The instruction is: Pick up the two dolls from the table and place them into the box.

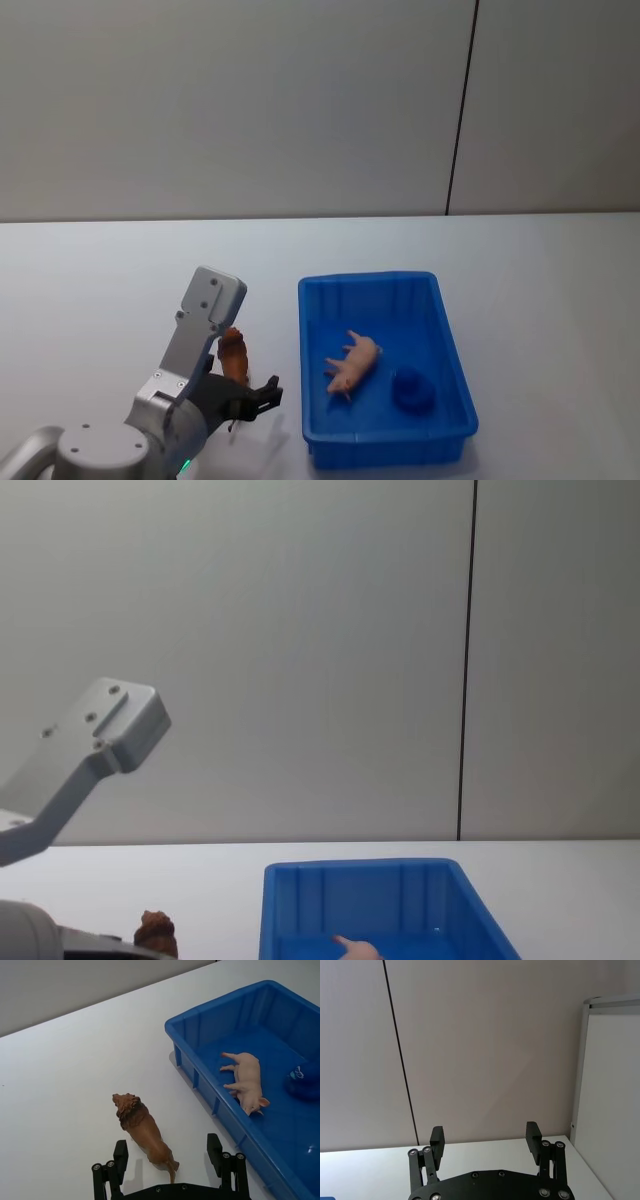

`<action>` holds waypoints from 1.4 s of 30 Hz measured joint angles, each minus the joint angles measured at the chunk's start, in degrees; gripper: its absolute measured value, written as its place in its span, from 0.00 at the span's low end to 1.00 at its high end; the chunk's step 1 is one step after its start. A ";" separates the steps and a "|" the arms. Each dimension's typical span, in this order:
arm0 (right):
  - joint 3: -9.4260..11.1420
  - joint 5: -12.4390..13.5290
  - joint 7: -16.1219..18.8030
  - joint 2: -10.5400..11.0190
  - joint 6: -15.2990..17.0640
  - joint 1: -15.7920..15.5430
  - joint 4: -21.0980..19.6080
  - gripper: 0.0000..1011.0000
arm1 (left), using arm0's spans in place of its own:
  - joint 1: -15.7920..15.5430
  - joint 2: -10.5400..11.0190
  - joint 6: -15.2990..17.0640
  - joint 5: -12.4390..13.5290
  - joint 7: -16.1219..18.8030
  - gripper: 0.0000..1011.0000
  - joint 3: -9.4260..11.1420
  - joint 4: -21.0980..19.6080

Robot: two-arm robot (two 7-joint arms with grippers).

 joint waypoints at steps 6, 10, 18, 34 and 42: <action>0.09 0.08 -0.31 0.05 -0.16 -0.14 -0.08 0.99 | -0.74 -0.80 1.04 0.48 -0.11 0.99 -0.20 1.44; 0.14 0.11 -0.46 0.07 -0.23 -0.21 -0.10 0.99 | -1.36 -1.28 1.58 0.93 -0.15 0.99 -0.39 2.49; 0.21 0.15 -0.62 0.11 -0.32 -0.27 -0.15 0.99 | -3.24 -2.81 2.36 1.91 -0.60 0.99 -0.73 5.25; 0.25 0.19 -0.75 0.13 -0.39 -0.35 -0.19 0.99 | -6.91 -5.95 5.10 3.02 -1.41 0.99 -1.21 9.77; 0.25 0.19 -0.79 0.13 -0.40 -0.35 -0.19 0.99 | -8.30 -7.14 7.27 3.62 -1.37 0.99 -1.49 11.15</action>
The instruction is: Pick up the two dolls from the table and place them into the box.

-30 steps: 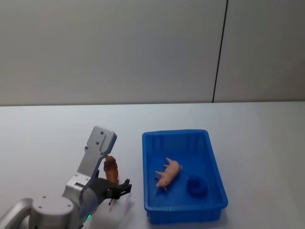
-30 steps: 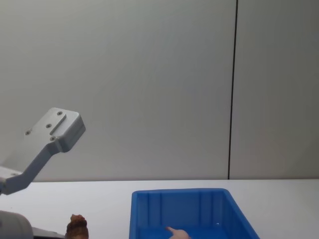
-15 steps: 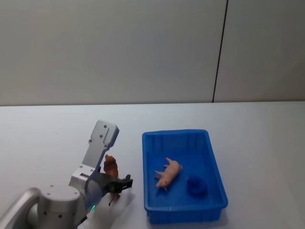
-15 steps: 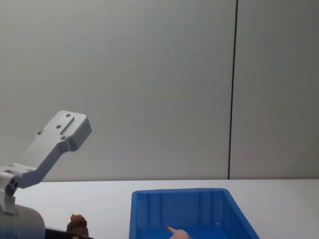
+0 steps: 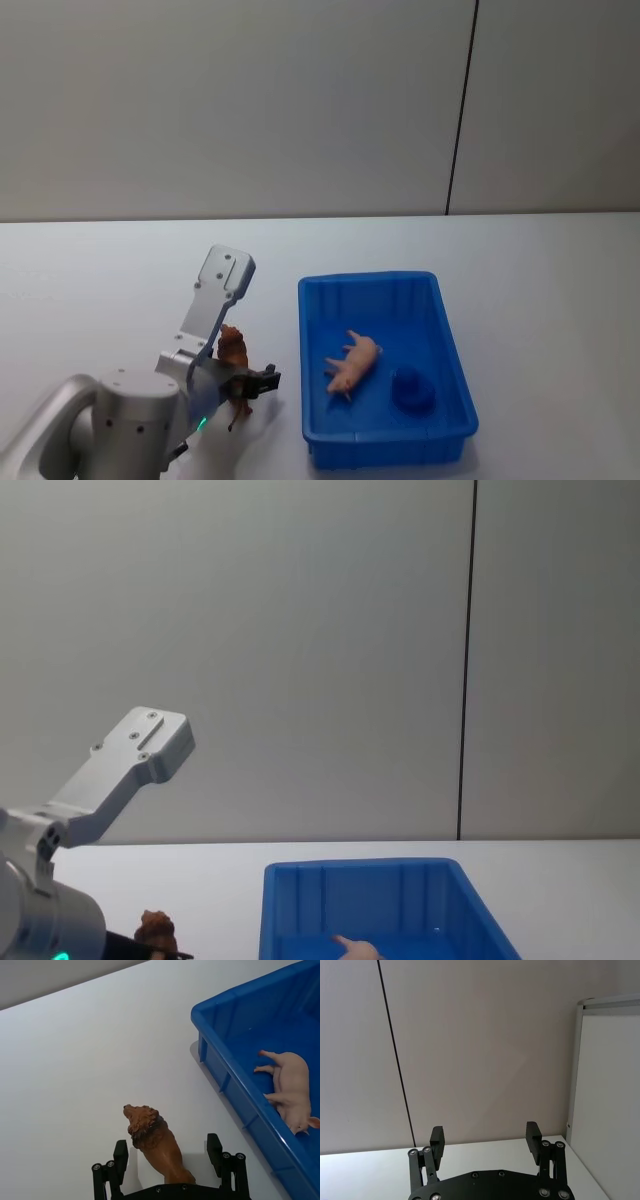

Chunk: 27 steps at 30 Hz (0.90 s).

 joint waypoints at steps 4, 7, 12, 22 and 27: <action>0.00 0.00 0.00 0.00 0.00 0.00 0.00 0.99 | -0.60 -0.52 0.88 0.33 0.00 0.99 -0.08 0.57; 0.00 0.00 0.00 0.00 0.00 0.00 0.00 0.99 | -0.97 -0.89 1.48 0.57 -0.14 0.99 -0.10 0.97; -0.01 0.00 0.00 0.00 0.00 0.00 0.00 0.99 | -1.45 -1.46 2.57 0.95 -0.48 0.99 -0.10 1.56; -0.01 0.00 0.00 0.00 0.00 0.00 0.00 0.99 | -1.84 -2.22 4.26 1.31 -0.88 0.99 -0.21 2.02; -0.01 0.00 0.00 0.00 0.00 0.00 0.00 0.99 | -1.92 -2.43 4.81 1.40 -0.99 0.93 -0.26 2.13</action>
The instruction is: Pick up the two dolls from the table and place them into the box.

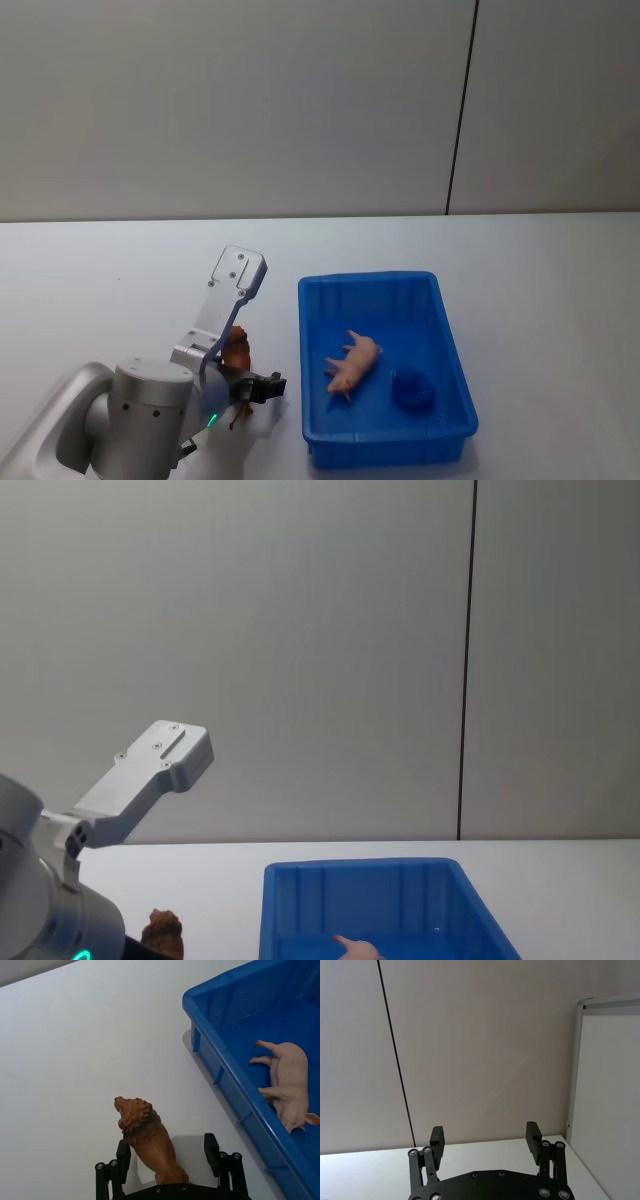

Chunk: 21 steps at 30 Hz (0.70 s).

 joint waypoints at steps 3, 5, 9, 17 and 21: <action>0.00 0.00 0.00 0.00 0.00 0.00 0.00 0.99 | -0.03 -0.08 0.22 0.04 -0.04 0.88 -0.02 0.05; 0.00 0.00 0.00 0.00 0.00 0.00 0.00 0.99 | -0.03 -0.12 0.30 0.05 -0.06 0.83 -0.03 0.06; 0.00 0.00 0.00 0.00 0.00 0.00 0.00 0.99 | -0.06 -0.19 0.47 0.08 -0.08 0.72 -0.05 0.09; 0.00 0.00 0.00 0.00 0.00 0.00 0.00 0.99 | -0.09 -0.29 0.70 0.14 -0.13 0.47 -0.10 0.14; 0.00 0.00 0.00 0.00 0.00 0.00 0.00 0.99 | -0.11 -0.31 0.72 0.20 -0.23 0.38 -0.12 0.16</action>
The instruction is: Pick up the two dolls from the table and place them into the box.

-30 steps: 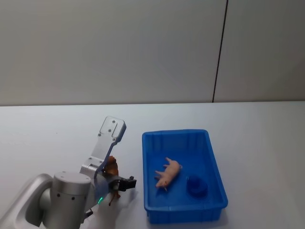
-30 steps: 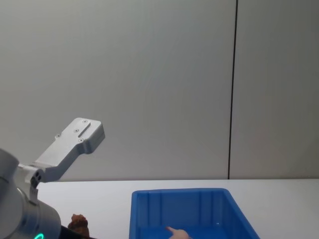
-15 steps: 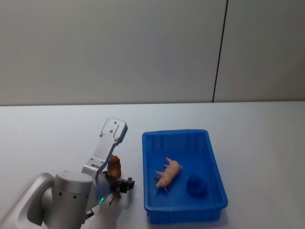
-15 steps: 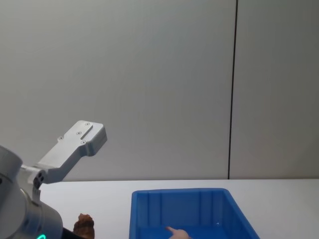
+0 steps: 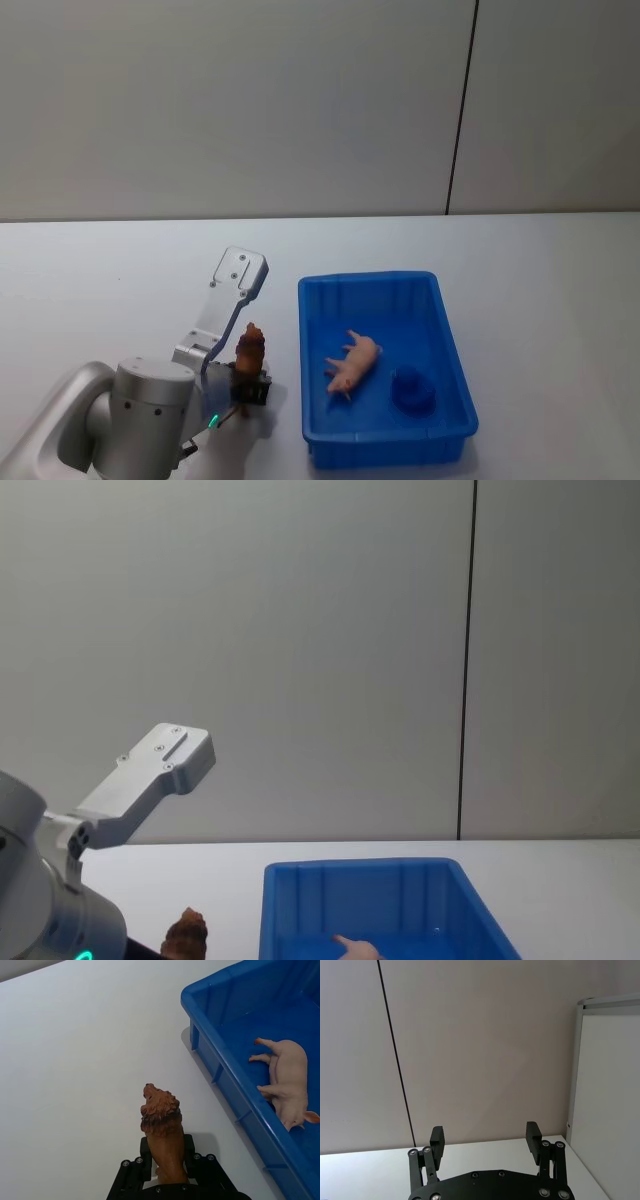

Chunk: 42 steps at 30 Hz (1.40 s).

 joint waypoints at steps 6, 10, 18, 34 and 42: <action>0.00 0.00 0.00 0.00 0.00 0.00 0.00 0.99 | -0.03 -0.01 -0.75 0.18 -0.08 0.37 -0.27 -0.20; 0.00 0.00 0.00 0.00 0.00 0.00 0.00 0.99 | -0.09 0.03 -1.90 0.39 -0.08 0.37 -0.55 -0.67; 0.00 0.00 0.00 0.00 0.00 0.00 0.00 0.99 | -0.65 0.22 -5.20 1.17 -0.78 0.37 -1.37 -2.29; 0.00 0.00 0.00 0.00 0.00 0.00 0.00 0.99 | -3.53 -0.10 -10.89 1.36 -7.89 0.37 -2.53 -4.80; 0.00 0.00 0.00 0.00 0.00 0.00 0.00 0.99 | -5.09 -0.56 -11.17 -0.69 -13.88 0.37 -2.73 -4.94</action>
